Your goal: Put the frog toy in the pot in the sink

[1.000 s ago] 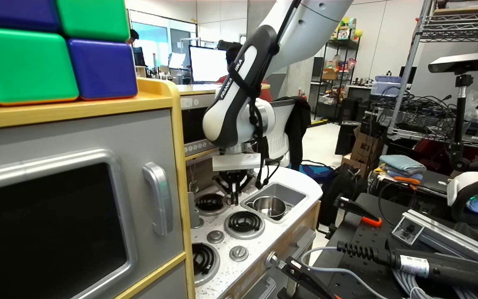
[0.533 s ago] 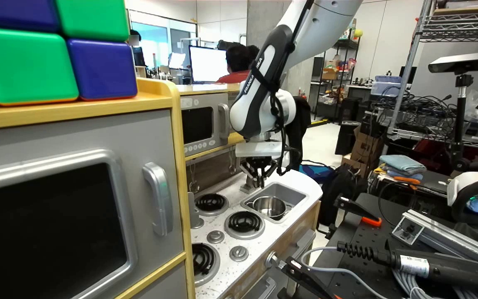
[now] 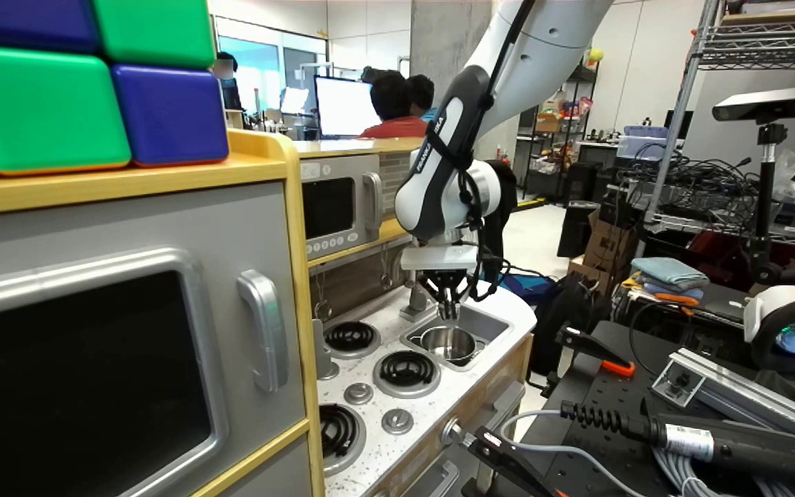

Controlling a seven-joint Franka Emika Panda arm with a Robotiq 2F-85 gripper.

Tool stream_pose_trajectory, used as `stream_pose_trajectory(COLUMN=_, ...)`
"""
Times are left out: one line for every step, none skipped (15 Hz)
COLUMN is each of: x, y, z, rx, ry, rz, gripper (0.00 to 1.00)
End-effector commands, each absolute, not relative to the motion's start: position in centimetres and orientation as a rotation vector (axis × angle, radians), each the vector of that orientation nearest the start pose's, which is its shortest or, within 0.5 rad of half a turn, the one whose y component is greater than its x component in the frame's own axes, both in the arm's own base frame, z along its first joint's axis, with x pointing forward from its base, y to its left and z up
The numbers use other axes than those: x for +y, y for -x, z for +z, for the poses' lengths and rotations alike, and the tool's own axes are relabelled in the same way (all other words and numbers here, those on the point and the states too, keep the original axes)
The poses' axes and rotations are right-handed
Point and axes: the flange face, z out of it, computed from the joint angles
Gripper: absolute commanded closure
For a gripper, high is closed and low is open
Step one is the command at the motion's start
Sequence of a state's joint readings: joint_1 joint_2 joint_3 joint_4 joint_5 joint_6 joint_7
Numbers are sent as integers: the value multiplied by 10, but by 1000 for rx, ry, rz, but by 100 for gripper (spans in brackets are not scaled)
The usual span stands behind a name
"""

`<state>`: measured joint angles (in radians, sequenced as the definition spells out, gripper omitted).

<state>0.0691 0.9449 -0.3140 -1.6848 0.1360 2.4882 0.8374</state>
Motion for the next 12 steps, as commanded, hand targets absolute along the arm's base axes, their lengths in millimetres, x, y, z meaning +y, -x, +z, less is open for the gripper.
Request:
stream_pose_trajectory(x=-150, y=-631, z=71, rx=1792, ry=2869, rz=119, gripper=59)
stream_pose_trajectory(x=-149, y=-629, z=77, rx=1778, ry=2885, rz=126, gripper=50)
stream_pose_trajectory(x=-147, y=-627, z=84, rx=1763, ry=2902, rz=114, gripper=44)
stream_pose_trajectory(x=-146, y=-625, z=89, rx=1751, ry=2919, rz=117, gripper=35)
stream_pose_trajectory(x=-145, y=-622, z=96, rx=1734, ry=2941, rz=124, gripper=29)
stream_pose_trajectory(x=-144, y=-621, z=103, rx=1707, ry=2959, rz=111, gripper=21)
stream_pose_trajectory(x=-144, y=-619, z=111, rx=1683, ry=2973, rz=106, gripper=14)
stream_pose_trajectory(x=-143, y=-617, z=120, rx=1651, ry=2987, rz=99, gripper=8)
stream_pose_trajectory(x=-142, y=-615, z=129, rx=1620, ry=2998, rz=92, gripper=1)
stream_pose_trajectory(x=-140, y=-611, z=141, rx=1570, ry=3011, rz=109, gripper=0)
stream_pose_trajectory(x=-139, y=-607, z=152, rx=1525, ry=3017, rz=122, gripper=0)
stream_pose_trajectory(x=-138, y=-605, z=165, rx=1486, ry=3006, rz=143, gripper=0)
